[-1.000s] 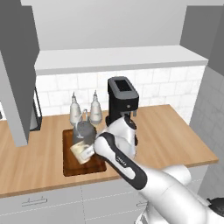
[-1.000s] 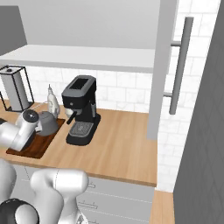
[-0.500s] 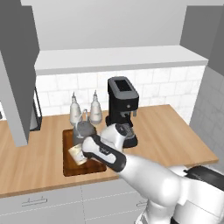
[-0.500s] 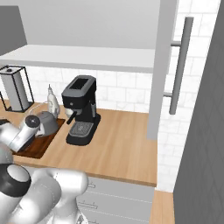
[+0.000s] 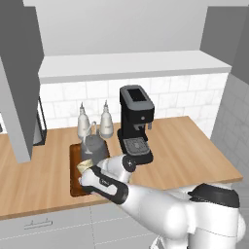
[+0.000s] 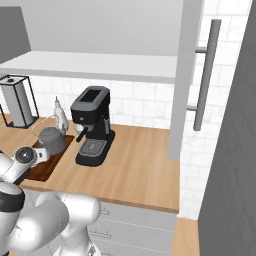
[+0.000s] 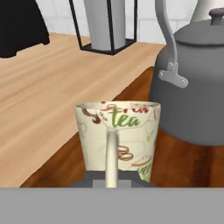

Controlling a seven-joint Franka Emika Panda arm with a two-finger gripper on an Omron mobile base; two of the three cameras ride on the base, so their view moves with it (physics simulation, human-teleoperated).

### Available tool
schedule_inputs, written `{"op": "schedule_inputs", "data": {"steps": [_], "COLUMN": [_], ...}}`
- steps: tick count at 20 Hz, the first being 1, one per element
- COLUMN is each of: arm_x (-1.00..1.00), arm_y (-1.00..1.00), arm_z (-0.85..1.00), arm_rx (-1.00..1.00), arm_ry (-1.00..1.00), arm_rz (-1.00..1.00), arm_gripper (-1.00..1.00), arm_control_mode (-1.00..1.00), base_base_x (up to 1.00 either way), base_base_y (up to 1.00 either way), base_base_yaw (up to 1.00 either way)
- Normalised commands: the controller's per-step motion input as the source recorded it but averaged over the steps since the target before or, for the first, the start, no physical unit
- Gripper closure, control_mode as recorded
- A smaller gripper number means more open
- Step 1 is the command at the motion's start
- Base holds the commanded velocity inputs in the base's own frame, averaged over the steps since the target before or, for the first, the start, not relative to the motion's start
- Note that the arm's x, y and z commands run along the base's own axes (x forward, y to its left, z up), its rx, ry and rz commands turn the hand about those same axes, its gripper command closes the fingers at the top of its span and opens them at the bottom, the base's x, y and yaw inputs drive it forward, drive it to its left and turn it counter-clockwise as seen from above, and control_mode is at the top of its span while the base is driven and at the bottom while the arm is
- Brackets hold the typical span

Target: Pick the kettle from the counter and place it on the tray. Then pick the mug from the cabinet and place it on the tray. Then close the cabinet doors.

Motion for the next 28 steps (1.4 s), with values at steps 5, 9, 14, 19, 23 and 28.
{"op": "schedule_inputs", "data": {"steps": [5, 9, 14, 19, 23, 28], "arm_x": [0.01, 0.0, 0.0, 0.0, 0.0, 0.0], "arm_y": [0.16, 0.02, 0.02, 0.09, 0.31, 0.41], "arm_z": [-0.12, -0.03, -0.03, -0.04, -0.09, -0.17], "arm_rx": [0.0, 0.01, 0.0, 0.0, 0.0, 0.0], "arm_ry": [-0.13, -0.13, -0.01, 0.07, 0.16, 0.14], "arm_rz": [-0.17, -0.15, -0.15, -0.14, -0.15, -0.14], "arm_gripper": [1.0, 1.0, 1.0, 1.0, 1.0, -1.0], "arm_control_mode": [-1.0, -1.0, -1.0, -1.0, -1.0, -1.0], "base_base_x": [0.0, 0.0, 0.0, 0.0, 0.0, 0.0], "base_base_y": [0.0, 0.0, 0.0, 0.0, 0.0, 0.0], "base_base_yaw": [0.0, 0.0, 0.0, 0.0, 0.0, 0.0]}}
